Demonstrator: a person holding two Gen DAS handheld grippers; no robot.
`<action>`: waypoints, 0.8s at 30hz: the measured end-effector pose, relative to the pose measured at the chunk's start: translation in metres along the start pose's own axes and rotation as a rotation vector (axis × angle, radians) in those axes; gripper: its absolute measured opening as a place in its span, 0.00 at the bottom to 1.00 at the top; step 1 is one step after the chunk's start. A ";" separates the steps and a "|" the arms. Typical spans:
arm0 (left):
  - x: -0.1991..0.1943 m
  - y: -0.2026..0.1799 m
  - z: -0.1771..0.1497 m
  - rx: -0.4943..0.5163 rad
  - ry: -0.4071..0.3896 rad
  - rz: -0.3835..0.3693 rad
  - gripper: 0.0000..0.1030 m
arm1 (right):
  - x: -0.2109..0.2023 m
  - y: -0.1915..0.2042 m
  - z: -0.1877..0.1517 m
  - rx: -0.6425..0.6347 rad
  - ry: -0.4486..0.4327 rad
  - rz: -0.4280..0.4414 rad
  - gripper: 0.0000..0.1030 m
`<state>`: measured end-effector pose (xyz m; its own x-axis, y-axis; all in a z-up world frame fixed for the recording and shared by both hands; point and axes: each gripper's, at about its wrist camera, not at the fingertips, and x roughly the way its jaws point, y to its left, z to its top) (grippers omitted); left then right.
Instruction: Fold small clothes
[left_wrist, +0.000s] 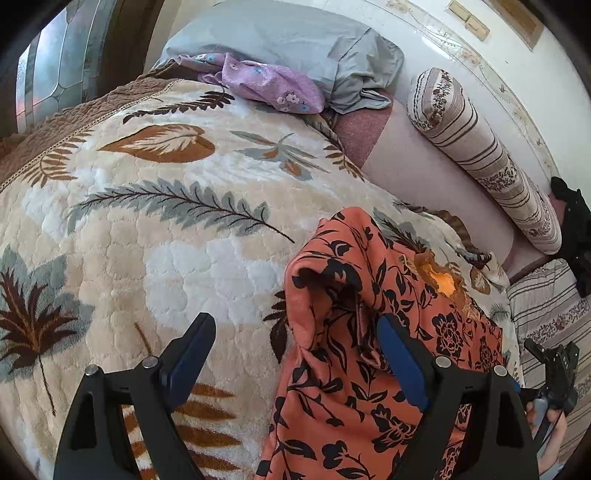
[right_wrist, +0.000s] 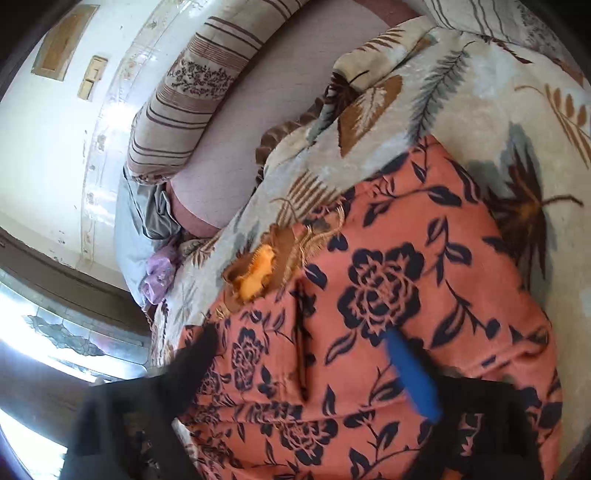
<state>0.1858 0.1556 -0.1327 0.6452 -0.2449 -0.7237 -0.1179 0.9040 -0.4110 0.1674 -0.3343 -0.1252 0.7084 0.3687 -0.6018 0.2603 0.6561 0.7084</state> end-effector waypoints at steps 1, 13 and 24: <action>0.000 0.001 -0.002 -0.001 0.006 -0.002 0.87 | 0.004 0.000 -0.003 -0.006 0.015 0.026 0.94; -0.006 0.011 0.003 -0.025 0.016 0.018 0.87 | 0.103 0.074 -0.049 -0.377 0.297 -0.187 0.16; 0.002 -0.009 -0.006 -0.315 0.107 -0.349 0.87 | -0.032 0.102 0.020 -0.543 -0.055 -0.306 0.15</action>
<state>0.1840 0.1446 -0.1338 0.6078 -0.5646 -0.5584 -0.1415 0.6149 -0.7758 0.1845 -0.2922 -0.0261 0.6912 0.0862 -0.7175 0.0963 0.9730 0.2097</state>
